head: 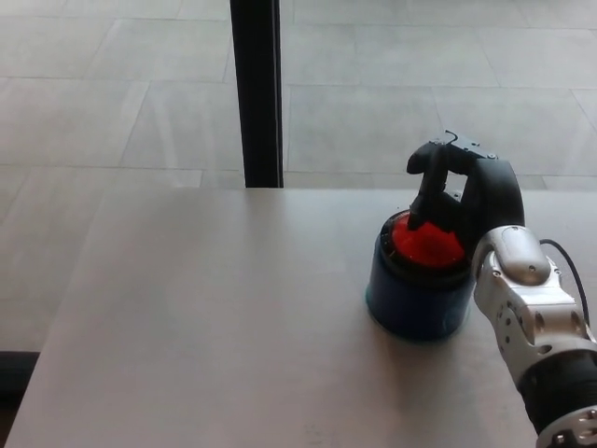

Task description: The robot uses its right hand to press the red button kept in the middle of the desk

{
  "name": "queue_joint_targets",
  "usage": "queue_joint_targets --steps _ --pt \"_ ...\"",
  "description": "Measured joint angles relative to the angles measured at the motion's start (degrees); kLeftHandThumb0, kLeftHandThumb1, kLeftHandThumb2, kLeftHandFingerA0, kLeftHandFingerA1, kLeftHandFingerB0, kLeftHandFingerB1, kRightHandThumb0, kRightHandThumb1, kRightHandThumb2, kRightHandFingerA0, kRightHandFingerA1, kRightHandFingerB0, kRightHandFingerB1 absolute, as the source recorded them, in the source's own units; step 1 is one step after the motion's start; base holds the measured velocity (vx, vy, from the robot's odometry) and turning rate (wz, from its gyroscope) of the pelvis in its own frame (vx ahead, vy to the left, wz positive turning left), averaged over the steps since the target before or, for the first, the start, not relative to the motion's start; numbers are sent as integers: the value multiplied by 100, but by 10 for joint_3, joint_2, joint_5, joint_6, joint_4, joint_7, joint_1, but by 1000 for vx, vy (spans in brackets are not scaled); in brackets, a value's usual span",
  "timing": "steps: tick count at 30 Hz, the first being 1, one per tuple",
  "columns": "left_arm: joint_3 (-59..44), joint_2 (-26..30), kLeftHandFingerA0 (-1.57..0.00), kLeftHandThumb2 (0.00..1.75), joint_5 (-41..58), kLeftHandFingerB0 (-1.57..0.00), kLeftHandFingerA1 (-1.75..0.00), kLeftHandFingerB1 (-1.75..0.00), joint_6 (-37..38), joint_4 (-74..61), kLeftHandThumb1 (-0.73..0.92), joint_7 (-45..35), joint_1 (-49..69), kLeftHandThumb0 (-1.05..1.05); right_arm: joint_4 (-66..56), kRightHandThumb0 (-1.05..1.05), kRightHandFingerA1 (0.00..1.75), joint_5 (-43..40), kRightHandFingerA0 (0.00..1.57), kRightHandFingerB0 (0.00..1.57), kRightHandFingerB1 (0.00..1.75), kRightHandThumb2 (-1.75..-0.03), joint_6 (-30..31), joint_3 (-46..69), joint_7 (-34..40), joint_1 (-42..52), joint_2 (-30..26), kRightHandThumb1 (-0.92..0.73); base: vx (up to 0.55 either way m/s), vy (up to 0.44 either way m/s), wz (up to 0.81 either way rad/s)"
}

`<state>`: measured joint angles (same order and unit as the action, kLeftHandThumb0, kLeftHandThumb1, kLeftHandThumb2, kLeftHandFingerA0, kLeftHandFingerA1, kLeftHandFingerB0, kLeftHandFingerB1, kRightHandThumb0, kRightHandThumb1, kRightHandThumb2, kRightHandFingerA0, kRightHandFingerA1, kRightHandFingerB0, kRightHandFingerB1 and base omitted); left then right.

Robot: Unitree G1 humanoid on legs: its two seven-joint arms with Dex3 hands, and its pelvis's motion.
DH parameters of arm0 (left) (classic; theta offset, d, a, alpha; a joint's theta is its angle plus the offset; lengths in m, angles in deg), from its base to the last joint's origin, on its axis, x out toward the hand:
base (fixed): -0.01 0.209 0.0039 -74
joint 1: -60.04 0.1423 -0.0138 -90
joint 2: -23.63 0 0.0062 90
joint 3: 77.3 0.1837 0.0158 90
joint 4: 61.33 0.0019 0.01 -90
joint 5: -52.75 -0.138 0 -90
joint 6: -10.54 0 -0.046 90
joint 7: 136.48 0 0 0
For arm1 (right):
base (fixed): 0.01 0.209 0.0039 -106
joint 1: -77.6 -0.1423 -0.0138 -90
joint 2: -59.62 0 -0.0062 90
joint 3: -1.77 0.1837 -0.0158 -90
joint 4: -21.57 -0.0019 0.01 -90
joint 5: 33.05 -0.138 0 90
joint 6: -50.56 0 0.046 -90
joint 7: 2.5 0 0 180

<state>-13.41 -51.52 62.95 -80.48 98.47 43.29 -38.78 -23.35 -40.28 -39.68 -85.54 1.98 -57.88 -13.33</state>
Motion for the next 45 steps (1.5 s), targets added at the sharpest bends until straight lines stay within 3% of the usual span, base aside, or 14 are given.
queue_joint_targets --steps 2,12,13,14,15,22,23,24,25,33,40,41,44,45 --pt "1 0 -42 130 0 -26 -92 -78 0 0 92 0 0 -75 5 -20 175 4 101 83 156 -136 -6 -6 0 0 -5 -43 0 0 0" --pt "5 6 -43 128 -1 -23 -91 -74 0 -1 92 0 0 -73 28 -22 175 20 93 77 158 -120 -19 -19 1 -16 -33 -53 0 0 0" --pt "6 6 -30 120 -1 -17 -116 -90 0 0 92 0 0 -75 26 -22 175 21 93 76 159 -119 -18 -18 1 -17 -34 -53 0 0 0" --pt "6 6 -31 120 -1 -19 -117 -90 0 1 92 0 0 -75 24 -21 175 22 93 76 159 -119 -15 -15 1 -18 -36 -53 0 0 0" --pt "7 6 -46 129 -1 -27 -94 -77 0 1 92 0 0 -75 21 -19 175 22 93 76 160 -121 -13 -12 1 -20 -37 -53 0 0 0" --pt "6 6 -43 129 0 -27 -92 -78 0 1 92 0 0 -74 0 -21 175 22 92 76 158 -126 24 6 0 -33 -38 -50 0 0 0" --pt "6 6 -43 129 0 -28 -92 -78 0 1 92 0 0 -73 -1 -22 175 21 89 73 156 -113 30 9 -1 -39 -38 -59 0 0 0" --pt "6 6 -30 121 0 -19 -117 -90 0 1 92 0 0 -73 -3 -23 175 21 91 73 158 -109 40 13 -1 -47 -38 -62 0 0 0" --pt "6 6 -42 129 0 -27 -92 -77 0 1 92 0 0 -74 -5 -22 175 19 94 71 157 -118 51 20 -1 -56 -38 -56 0 0 0" --pt "1 6 -42 129 3 -26 -94 -78 0 1 92 0 5 -76 -17 -19 175 -14 95 74 161 -135 85 95 -10 -167 -47 -47 0 0 0" --pt "-1 6 -42 129 3 -27 -91 -78 0 2 92 0 13 -76 -48 -19 175 -37 95 81 152 -134 112 138 -28 -207 -115 -46 0 0 0" --pt "-1 6 -31 119 3 -19 -118 -92 0 3 92 0 13 -75 -49 -15 175 -39 94 84 145 -133 115 142 -31 -207 -124 -48 0 0 0" --pt "0 6 -30 118 2 -18 -118 -92 0 3 92 0 12 -74 -53 -12 175 -44 89 84 132 -118 126 153 -42 -206 -166 -54 0 0 0" --pt "0 6 -43 127 2 -26 -93 -77 0 3 92 0 12 -75 -54 -16 161 -46 109 89 128 -112 132 161 -47 -206 -189 -51 0 0 0"
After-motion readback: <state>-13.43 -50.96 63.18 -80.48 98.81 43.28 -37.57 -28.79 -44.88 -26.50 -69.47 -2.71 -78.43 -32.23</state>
